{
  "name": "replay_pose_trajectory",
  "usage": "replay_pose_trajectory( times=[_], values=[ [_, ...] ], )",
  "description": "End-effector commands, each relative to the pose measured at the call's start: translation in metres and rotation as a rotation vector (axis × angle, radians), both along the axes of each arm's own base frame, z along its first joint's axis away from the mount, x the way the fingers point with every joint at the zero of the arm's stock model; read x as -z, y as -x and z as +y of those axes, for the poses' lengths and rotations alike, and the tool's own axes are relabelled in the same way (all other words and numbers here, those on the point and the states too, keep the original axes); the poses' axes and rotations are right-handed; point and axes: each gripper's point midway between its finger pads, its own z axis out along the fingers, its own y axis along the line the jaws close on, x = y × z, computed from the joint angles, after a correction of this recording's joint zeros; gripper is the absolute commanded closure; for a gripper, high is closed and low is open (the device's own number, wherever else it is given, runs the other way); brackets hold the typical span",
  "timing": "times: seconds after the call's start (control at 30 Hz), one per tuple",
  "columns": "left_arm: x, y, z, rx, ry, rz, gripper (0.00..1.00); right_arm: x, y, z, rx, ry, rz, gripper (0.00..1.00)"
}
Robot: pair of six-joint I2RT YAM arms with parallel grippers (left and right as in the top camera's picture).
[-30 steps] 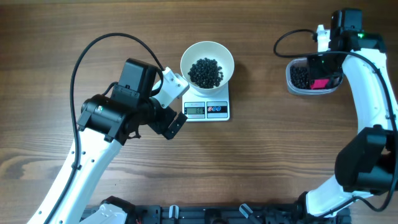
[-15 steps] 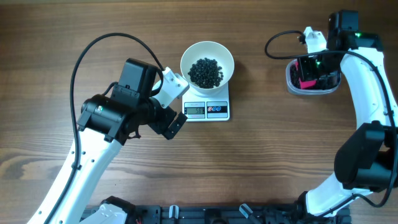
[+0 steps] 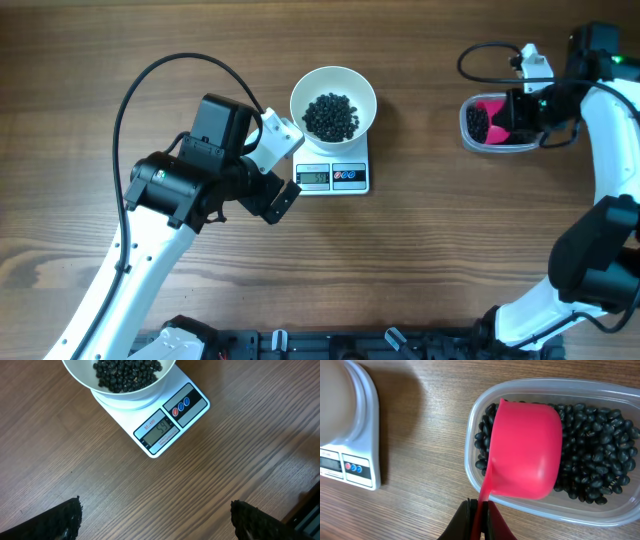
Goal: Scoop item into bowl and weigh 150g on scale
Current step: 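Scoop beans with the pink cup by dragging it through the tub, then lift the filled pink cup out of the tub with the right gripper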
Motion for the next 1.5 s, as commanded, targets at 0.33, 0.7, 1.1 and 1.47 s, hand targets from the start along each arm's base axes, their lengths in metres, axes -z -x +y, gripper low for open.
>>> replay_pose_trajectory(
  times=[0.33,0.7,1.1,1.47],
  values=[
    [0.000,0.001,0.000,0.019,0.006,-0.003,0.00,0.021,0.004,0.003,0.009,-0.149,-0.002,0.96],
    [0.000,0.001,0.000,0.019,0.006,-0.003,0.00,0.007,0.002,-0.022,0.100,-0.303,-0.082,0.96],
    [0.000,0.001,0.000,0.019,0.006,-0.003,0.00,-0.015,0.004,-0.048,0.151,-0.448,-0.193,0.96],
    [0.000,0.001,0.000,0.019,0.006,-0.003,0.00,-0.070,-0.007,-0.021,0.074,-0.761,-0.373,0.96]
  ],
)
